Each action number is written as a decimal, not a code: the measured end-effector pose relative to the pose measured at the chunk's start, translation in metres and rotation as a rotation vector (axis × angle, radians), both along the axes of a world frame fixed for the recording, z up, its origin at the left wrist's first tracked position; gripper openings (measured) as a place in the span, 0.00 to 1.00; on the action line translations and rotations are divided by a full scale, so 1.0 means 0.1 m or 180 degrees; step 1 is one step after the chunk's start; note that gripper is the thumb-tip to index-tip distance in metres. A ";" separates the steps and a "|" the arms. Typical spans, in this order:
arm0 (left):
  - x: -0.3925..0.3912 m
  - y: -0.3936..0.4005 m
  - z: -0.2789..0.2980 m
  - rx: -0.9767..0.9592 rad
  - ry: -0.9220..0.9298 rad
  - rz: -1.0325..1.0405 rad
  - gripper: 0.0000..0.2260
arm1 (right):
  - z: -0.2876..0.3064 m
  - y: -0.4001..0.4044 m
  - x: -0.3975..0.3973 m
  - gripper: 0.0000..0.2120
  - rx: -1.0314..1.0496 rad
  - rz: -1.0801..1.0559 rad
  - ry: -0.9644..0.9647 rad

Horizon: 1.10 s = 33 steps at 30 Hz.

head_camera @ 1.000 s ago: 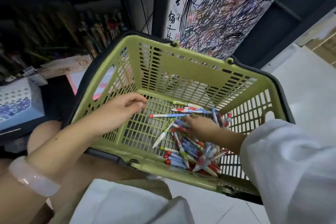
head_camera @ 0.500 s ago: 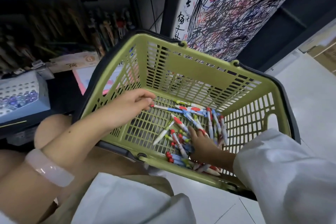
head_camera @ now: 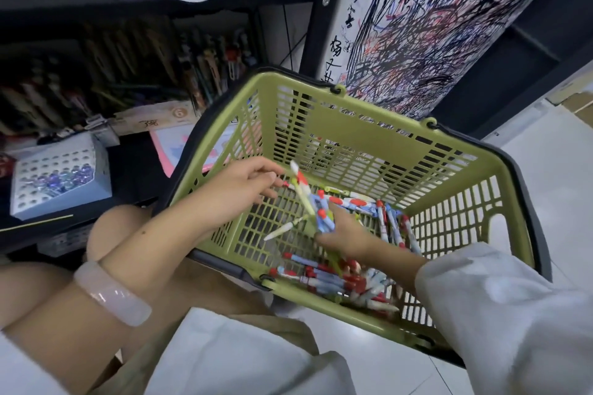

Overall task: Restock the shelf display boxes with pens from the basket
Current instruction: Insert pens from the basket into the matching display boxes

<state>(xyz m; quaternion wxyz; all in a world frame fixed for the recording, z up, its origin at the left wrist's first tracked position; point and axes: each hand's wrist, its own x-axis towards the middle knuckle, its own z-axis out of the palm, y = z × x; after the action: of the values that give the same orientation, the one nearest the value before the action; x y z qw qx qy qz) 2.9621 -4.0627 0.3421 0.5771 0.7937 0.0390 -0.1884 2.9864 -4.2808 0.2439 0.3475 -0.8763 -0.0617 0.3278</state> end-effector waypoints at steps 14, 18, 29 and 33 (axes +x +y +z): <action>-0.04 -0.14 0.20 -0.0589 0.0140 0.0148 0.21 | 1.16 0.93 0.11 0.08 0.3072 -0.1208 0.0317; -0.04 -0.09 0.28 -0.0629 -0.0119 0.0223 0.24 | 1.27 1.04 0.05 0.13 0.2548 -0.0844 -0.0344; -0.03 0.02 0.45 -0.0755 -0.0636 0.0425 0.10 | 1.56 1.01 0.18 0.14 0.2812 -0.0068 -0.0048; -0.03 0.15 0.52 -0.0810 -0.0526 0.0316 0.09 | 1.81 1.05 0.37 0.16 0.3411 -0.0236 0.0088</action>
<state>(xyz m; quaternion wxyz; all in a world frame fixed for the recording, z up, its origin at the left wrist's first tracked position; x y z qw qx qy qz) 2.9592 -4.0481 0.3944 0.6828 0.7241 0.0063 -0.0971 3.0231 -4.1756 0.4250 0.7582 -0.5734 -0.1846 0.2494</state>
